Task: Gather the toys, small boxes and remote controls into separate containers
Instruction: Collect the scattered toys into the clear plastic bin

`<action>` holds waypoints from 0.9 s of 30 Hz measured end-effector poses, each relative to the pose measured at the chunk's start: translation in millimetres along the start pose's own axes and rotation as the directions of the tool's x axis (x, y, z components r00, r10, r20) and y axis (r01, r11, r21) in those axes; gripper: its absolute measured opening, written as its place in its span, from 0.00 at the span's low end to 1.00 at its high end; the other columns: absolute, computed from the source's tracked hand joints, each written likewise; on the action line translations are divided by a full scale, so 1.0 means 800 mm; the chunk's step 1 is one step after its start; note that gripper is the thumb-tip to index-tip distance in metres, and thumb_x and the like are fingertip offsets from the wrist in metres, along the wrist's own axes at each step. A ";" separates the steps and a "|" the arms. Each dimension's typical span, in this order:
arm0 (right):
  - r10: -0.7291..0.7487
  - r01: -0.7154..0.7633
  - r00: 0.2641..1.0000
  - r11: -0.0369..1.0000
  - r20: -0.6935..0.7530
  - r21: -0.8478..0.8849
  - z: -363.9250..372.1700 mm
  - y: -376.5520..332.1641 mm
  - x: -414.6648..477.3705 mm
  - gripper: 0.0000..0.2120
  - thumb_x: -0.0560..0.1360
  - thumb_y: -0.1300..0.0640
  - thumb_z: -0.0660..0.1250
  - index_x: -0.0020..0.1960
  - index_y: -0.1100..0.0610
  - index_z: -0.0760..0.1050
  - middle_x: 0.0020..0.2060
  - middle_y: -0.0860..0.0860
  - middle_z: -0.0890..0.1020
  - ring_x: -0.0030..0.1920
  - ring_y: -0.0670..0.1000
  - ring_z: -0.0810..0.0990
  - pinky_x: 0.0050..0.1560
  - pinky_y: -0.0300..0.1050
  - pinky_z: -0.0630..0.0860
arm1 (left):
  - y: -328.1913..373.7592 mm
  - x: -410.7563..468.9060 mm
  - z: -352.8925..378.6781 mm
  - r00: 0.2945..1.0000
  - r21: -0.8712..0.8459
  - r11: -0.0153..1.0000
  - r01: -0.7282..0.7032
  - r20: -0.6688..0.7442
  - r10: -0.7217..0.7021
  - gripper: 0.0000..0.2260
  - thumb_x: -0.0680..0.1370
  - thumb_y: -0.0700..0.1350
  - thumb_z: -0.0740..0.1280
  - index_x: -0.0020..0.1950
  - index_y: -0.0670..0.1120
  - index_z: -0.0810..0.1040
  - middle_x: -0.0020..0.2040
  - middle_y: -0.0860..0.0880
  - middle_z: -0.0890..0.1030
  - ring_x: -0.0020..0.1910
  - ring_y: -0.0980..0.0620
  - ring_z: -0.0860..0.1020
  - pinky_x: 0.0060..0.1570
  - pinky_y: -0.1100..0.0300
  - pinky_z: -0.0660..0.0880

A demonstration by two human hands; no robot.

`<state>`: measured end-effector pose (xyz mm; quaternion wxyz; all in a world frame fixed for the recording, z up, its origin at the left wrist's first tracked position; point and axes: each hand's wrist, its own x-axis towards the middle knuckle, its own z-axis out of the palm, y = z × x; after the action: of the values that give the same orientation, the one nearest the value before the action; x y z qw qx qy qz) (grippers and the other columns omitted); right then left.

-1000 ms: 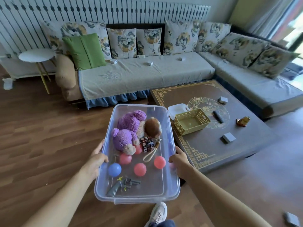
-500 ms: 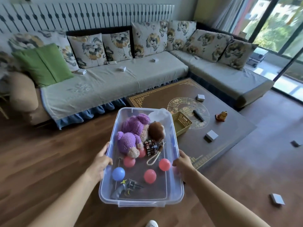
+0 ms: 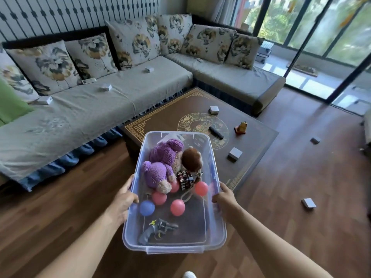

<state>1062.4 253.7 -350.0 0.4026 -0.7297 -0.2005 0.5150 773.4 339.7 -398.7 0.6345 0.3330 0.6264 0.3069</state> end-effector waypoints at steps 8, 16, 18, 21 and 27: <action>0.019 -0.001 0.988 0.992 -0.150 0.124 0.024 0.015 -0.026 0.33 0.67 0.79 0.54 0.65 0.55 0.73 0.48 0.56 0.78 0.40 0.50 0.75 0.33 0.37 0.69 | 0.048 0.033 -0.006 0.976 0.054 0.998 -0.031 0.218 0.018 0.41 0.67 0.21 0.52 0.73 0.53 0.66 0.64 0.40 0.76 0.51 0.43 0.78 0.45 0.54 0.75; 0.071 -0.021 0.956 0.984 -0.283 0.177 0.051 0.042 -0.052 0.33 0.66 0.78 0.55 0.66 0.56 0.73 0.41 0.53 0.78 0.35 0.49 0.73 0.27 0.35 0.69 | 0.073 0.035 -0.009 0.939 0.160 0.987 -0.032 0.342 -0.025 0.41 0.67 0.20 0.50 0.74 0.52 0.65 0.54 0.39 0.78 0.36 0.47 0.75 0.24 0.67 0.73; 0.084 -0.027 0.952 0.980 -0.293 0.195 0.054 0.047 -0.058 0.33 0.67 0.78 0.55 0.66 0.56 0.74 0.38 0.51 0.77 0.33 0.49 0.72 0.25 0.34 0.68 | 0.077 0.036 -0.009 0.930 0.198 0.979 -0.050 0.365 -0.027 0.41 0.67 0.20 0.51 0.74 0.51 0.65 0.56 0.38 0.77 0.36 0.49 0.75 0.25 0.65 0.73; 0.121 -0.042 0.936 0.971 -0.330 0.236 0.055 0.055 -0.066 0.32 0.67 0.78 0.54 0.65 0.55 0.74 0.35 0.50 0.76 0.31 0.48 0.71 0.23 0.33 0.66 | 0.082 0.036 -0.002 0.912 0.237 0.969 -0.070 0.409 -0.034 0.41 0.67 0.20 0.51 0.74 0.51 0.65 0.59 0.37 0.77 0.38 0.49 0.76 0.25 0.65 0.73; 0.166 -0.045 0.906 0.953 -0.390 0.300 0.023 0.065 -0.072 0.32 0.69 0.78 0.54 0.63 0.50 0.72 0.37 0.50 0.77 0.33 0.50 0.74 0.21 0.32 0.69 | 0.072 0.043 0.042 0.884 0.267 0.961 -0.073 0.463 -0.061 0.42 0.66 0.20 0.52 0.74 0.52 0.65 0.61 0.41 0.78 0.48 0.43 0.78 0.34 0.60 0.76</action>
<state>1016.8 189.3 -360.3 0.5073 -0.7661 0.0049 0.3947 809.1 400.0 -373.0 0.7126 0.4843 0.4910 0.1291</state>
